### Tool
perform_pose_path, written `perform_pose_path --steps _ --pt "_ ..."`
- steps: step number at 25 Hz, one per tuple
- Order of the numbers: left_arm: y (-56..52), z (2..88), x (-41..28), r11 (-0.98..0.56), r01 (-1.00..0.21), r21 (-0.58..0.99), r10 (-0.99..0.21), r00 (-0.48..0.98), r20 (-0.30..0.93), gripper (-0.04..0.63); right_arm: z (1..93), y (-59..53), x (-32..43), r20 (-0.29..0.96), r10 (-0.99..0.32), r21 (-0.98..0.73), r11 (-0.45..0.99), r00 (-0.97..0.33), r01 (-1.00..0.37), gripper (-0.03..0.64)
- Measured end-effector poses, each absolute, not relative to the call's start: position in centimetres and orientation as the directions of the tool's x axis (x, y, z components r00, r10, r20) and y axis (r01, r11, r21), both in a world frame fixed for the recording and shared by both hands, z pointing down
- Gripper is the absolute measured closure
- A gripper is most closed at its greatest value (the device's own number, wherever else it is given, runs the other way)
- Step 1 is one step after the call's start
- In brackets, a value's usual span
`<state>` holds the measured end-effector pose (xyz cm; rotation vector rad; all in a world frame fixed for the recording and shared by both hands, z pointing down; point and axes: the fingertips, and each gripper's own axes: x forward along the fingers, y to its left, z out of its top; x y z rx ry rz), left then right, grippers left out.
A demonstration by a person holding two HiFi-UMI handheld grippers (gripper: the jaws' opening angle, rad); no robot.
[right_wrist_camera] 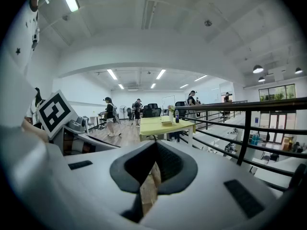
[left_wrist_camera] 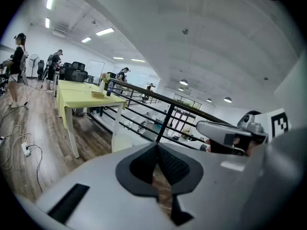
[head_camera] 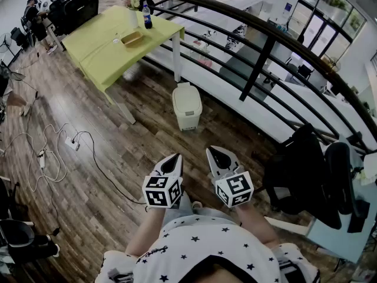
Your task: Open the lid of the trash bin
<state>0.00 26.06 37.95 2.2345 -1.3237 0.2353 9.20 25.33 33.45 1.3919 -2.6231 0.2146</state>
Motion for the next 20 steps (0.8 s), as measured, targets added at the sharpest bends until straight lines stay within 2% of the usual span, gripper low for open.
perform_pose_path --steps 7,20 --pt "29.9 38.0 1.2 -0.424 -0.845 0.326 -0.751 0.529 0.396 0.588 33.4 29.2 10.3 0.204 -0.822 -0.087 0.526 -0.532 -0.846 0.624" --pt "32.3 37.5 -0.7 -0.368 -0.87 0.327 -0.79 0.478 0.383 0.588 33.8 32.4 10.4 0.194 -0.817 -0.142 0.524 -0.542 -0.84 0.624"
